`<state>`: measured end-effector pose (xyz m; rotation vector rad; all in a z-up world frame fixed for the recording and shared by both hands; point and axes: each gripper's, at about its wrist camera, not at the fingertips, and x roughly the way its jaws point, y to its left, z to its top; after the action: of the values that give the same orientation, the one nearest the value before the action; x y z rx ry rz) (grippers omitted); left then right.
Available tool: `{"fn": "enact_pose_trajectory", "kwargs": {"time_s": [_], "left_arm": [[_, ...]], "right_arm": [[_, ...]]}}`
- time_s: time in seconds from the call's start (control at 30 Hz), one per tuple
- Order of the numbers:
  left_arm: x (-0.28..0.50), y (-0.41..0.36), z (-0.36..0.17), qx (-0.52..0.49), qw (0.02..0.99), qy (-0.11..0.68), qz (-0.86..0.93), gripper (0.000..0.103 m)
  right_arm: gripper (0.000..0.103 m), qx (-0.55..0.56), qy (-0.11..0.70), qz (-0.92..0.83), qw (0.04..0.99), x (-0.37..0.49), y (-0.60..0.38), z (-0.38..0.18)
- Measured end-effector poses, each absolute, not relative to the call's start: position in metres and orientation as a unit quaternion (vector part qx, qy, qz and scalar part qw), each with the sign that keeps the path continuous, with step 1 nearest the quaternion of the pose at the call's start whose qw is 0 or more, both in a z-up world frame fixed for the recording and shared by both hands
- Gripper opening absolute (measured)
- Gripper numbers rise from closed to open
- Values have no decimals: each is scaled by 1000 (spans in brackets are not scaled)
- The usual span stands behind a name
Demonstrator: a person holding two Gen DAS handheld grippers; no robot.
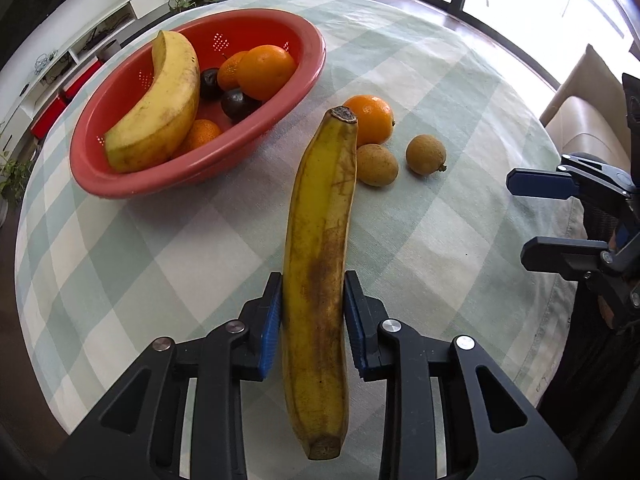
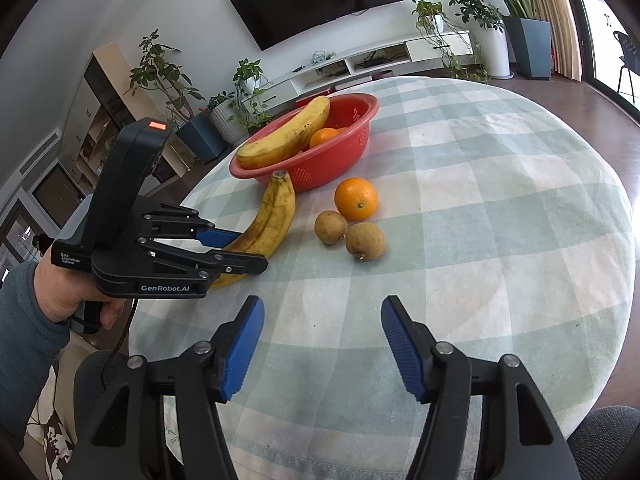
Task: Organize fruits
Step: 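Lift the banana with the left tool while the right tool approaches a brown kiwi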
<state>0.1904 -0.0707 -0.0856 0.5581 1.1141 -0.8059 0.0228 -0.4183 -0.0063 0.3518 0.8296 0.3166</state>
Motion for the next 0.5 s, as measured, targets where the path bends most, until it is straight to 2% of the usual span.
{"fn": "enact_pose_trajectory", "kwargs": {"time_s": [0.27,0.33,0.5], "left_arm": [[160,-37,-69,157,762,500,-382,27],[149,-30,-65,128,768,495,-385,27],[131,-14,-62,74,785,482,-383,27]], "right_arm": [[63,132,403,141,894,36,-418,3],[56,117,409,137,895,46,-418,3],[48,71,437,139,886,71,-410,-4]]}}
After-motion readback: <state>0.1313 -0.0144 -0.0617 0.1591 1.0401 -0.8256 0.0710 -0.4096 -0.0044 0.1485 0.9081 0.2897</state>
